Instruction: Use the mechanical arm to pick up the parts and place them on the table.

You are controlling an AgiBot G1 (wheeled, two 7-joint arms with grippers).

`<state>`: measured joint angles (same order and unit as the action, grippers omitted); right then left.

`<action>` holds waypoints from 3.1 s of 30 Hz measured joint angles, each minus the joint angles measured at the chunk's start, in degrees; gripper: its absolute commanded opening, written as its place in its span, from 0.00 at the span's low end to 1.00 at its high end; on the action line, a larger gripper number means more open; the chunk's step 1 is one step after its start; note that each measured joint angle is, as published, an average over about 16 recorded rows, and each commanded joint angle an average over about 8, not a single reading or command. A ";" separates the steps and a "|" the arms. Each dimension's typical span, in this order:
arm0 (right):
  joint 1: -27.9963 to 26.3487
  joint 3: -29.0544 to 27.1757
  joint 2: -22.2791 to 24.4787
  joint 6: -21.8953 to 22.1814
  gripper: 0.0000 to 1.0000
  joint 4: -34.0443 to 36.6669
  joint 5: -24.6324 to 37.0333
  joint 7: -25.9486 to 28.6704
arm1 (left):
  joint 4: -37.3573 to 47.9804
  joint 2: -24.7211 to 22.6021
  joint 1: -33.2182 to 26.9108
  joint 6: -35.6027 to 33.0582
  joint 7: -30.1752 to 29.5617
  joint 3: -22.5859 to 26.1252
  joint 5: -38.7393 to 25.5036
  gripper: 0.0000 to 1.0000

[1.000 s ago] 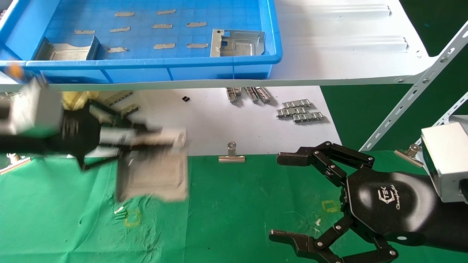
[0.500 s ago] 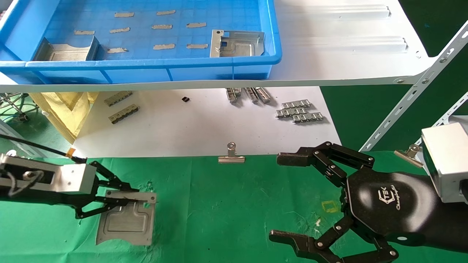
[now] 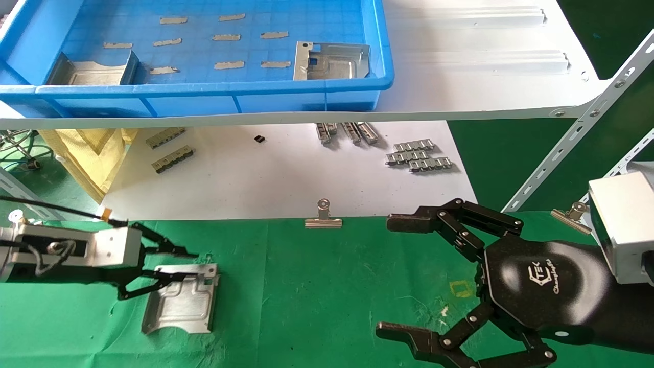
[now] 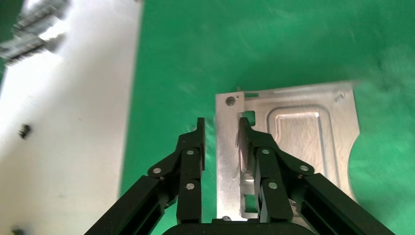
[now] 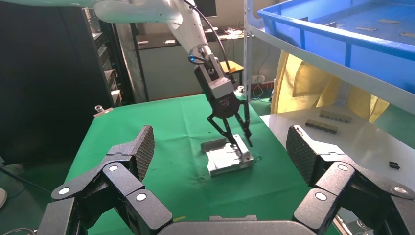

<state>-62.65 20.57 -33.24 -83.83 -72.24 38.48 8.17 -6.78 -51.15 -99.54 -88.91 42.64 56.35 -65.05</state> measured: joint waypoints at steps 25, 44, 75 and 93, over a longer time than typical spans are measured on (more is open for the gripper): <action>0.01 0.00 0.01 0.02 1.00 0.02 -0.01 -0.01 | -8.11 6.11 12.02 -3.46 -15.79 -8.06 19.84 1.00; 0.01 0.01 0.01 0.02 1.00 0.03 -0.01 -0.01 | -23.04 8.54 18.37 -1.72 -25.17 -16.27 20.10 1.00; 0.00 0.03 0.01 0.02 1.00 0.03 -0.02 -0.02 | -54.03 13.92 32.25 1.77 -45.15 -33.30 22.29 1.00; 0.01 0.03 0.02 0.03 1.00 0.04 -0.03 -0.02 | -67.39 16.23 38.23 3.25 -53.56 -40.65 23.28 1.00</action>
<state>-62.64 20.60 -33.22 -83.80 -72.20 38.45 8.15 -74.16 -34.92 -61.31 -85.66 -10.92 15.70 -41.77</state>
